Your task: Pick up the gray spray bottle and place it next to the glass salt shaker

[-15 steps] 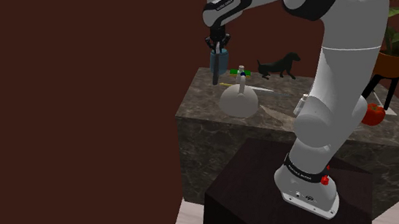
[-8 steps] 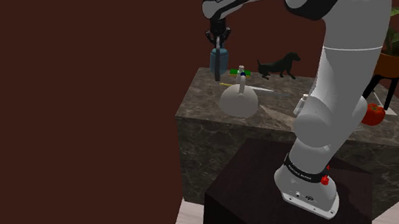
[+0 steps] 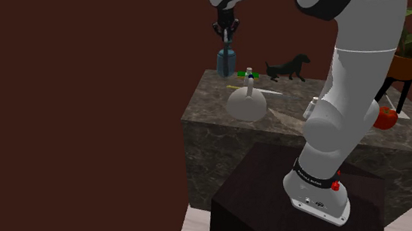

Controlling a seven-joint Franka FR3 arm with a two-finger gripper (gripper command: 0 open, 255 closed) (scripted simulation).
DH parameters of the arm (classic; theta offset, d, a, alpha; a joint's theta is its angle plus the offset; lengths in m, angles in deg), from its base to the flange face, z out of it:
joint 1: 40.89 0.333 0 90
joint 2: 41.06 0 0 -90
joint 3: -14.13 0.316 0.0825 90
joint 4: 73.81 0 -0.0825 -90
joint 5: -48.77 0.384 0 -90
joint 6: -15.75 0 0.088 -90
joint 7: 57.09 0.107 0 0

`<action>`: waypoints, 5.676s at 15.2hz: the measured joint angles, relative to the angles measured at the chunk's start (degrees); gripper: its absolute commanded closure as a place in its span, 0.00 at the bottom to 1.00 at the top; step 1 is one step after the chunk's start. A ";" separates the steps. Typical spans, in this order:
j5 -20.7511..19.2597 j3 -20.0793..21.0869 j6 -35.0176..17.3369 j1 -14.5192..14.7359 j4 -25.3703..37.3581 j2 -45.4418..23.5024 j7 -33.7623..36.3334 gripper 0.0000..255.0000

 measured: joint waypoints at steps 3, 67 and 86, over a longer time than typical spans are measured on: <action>0.20 0.06 2.05 0.07 1.98 0.10 -0.44 1.00; -10.67 -19.91 34.34 -13.04 -12.74 58.48 -41.75 1.00; -14.42 -22.11 23.78 -15.91 -32.70 67.81 -39.16 1.00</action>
